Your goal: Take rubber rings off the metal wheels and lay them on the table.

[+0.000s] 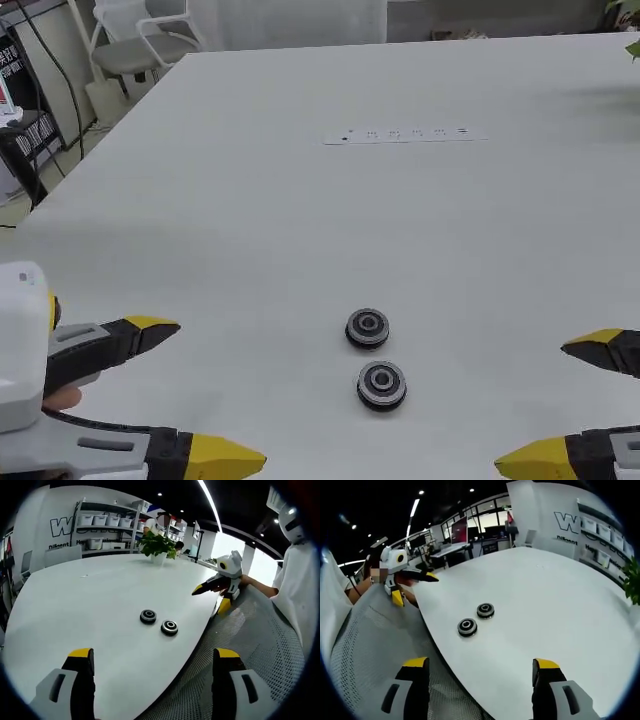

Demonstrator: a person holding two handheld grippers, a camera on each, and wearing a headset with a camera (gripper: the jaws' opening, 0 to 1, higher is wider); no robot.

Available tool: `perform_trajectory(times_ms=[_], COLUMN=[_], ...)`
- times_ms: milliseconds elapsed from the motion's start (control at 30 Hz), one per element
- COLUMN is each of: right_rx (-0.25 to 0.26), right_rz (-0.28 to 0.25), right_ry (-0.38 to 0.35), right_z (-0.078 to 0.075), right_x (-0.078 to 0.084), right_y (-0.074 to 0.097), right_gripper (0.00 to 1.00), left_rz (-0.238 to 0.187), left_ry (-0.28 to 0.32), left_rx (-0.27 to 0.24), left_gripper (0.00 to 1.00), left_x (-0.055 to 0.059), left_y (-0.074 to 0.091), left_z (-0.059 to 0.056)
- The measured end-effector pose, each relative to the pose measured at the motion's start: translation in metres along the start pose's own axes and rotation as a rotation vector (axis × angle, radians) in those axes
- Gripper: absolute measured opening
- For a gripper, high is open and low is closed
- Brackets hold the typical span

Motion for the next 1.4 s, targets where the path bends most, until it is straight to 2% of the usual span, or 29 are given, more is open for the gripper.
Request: perform_trajectory(times_ms=[67,200,367,533,633,767,900,1000,1100,1200,1267,1333,1400], right_rx=[-0.013,-0.005,0.001,-0.009,-0.008,0.002,-0.007,-0.028,-0.041,-0.080,-0.111,-0.114,-0.121], right_rz=[-0.016,-0.040,-0.121,-0.147,-0.159,-0.209,-0.259,-0.273,-0.284,-0.297,-0.282,-0.246,-0.249], right_ry=[0.001,0.014,0.037,0.069,0.107,0.149,0.190,0.199,0.216,0.243,0.271,0.282,0.299], right_z=[0.001,-0.003,-0.008,-0.005,-0.004,-0.005,-0.002,0.000,0.002,0.010,0.014,0.014,0.015], right_x=[-0.004,-0.014,-0.035,-0.050,-0.063,-0.089,-0.112,-0.123,-0.132,-0.143,-0.144,-0.142,-0.142], right_y=[0.003,0.010,0.019,0.021,0.025,0.033,0.035,0.031,0.025,0.014,0.003,-0.007,-0.013], right_gripper=[0.84,0.85,0.79,0.78,0.76,0.74,0.73,0.70,0.66,0.66,0.68,0.69,0.69], left_rz=[-0.004,-0.021,-0.026,-0.033,-0.034,-0.034,-0.063,-0.091,-0.120,-0.122,-0.115,-0.117,-0.125], left_ry=[-0.019,-0.041,-0.080,-0.108,-0.161,-0.216,-0.258,-0.296,-0.306,-0.315,-0.326,-0.329,-0.333], left_rx=[-0.018,-0.034,-0.034,-0.039,-0.042,-0.040,-0.037,-0.030,-0.007,-0.003,-0.001,0.001,0.015], left_gripper=[0.97,0.97,0.97,0.96,0.94,0.92,0.91,0.91,0.89,0.86,0.86,0.85,0.84], left_x=[-0.002,-0.011,-0.020,-0.030,-0.039,-0.054,-0.075,-0.091,-0.103,-0.111,-0.114,-0.118,-0.122], left_y=[0.003,0.008,0.013,0.015,0.015,0.014,0.013,0.012,0.009,0.003,-0.001,-0.003,-0.007], left_z=[0.003,0.004,0.003,0.006,0.007,0.008,0.009,0.009,0.009,0.011,0.012,0.013,0.012])
Point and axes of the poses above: the centre of the closed fingertips' face, and the gripper's own axes: y roughly backward along the fingers, z roughly to its left, x roughly out of its underside, the point moved 3 cm from there along y, roughly backward along the fingers, and after that the axes turned 9 degrees about z, right-handed, at the moved point
